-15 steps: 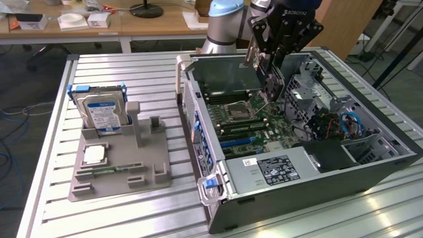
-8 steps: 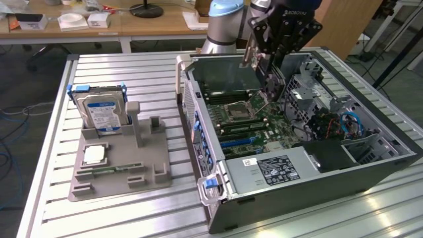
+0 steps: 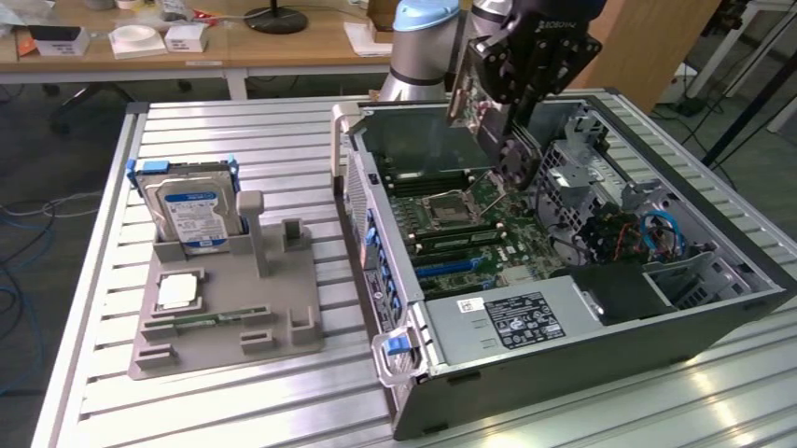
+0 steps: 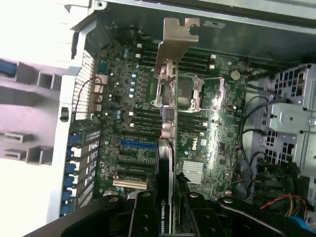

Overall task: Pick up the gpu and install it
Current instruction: 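Insert the gpu into the slot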

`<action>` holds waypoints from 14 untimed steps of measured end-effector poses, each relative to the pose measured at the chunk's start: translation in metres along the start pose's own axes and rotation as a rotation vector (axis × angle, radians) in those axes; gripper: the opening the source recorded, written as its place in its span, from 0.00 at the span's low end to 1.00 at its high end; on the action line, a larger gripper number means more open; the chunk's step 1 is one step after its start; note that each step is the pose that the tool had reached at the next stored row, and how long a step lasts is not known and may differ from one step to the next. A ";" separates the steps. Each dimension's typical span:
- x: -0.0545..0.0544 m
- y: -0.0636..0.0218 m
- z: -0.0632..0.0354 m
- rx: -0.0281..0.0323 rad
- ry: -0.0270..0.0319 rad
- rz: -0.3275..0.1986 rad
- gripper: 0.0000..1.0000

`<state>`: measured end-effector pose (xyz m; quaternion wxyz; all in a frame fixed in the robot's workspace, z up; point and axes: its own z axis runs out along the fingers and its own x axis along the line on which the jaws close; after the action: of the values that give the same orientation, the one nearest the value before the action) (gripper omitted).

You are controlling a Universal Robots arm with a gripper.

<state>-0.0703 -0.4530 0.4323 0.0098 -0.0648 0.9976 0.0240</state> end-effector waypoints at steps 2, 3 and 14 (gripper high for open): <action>0.000 0.0000 0.0001 -0.0008 0.0017 -0.037 0.26; 0.000 0.0000 0.0002 -0.0012 0.0026 -0.054 0.26; 0.000 0.0000 0.0008 -0.0049 0.0100 -0.215 0.26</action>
<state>-0.0703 -0.4530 0.4315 0.0072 -0.1714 0.9849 0.0249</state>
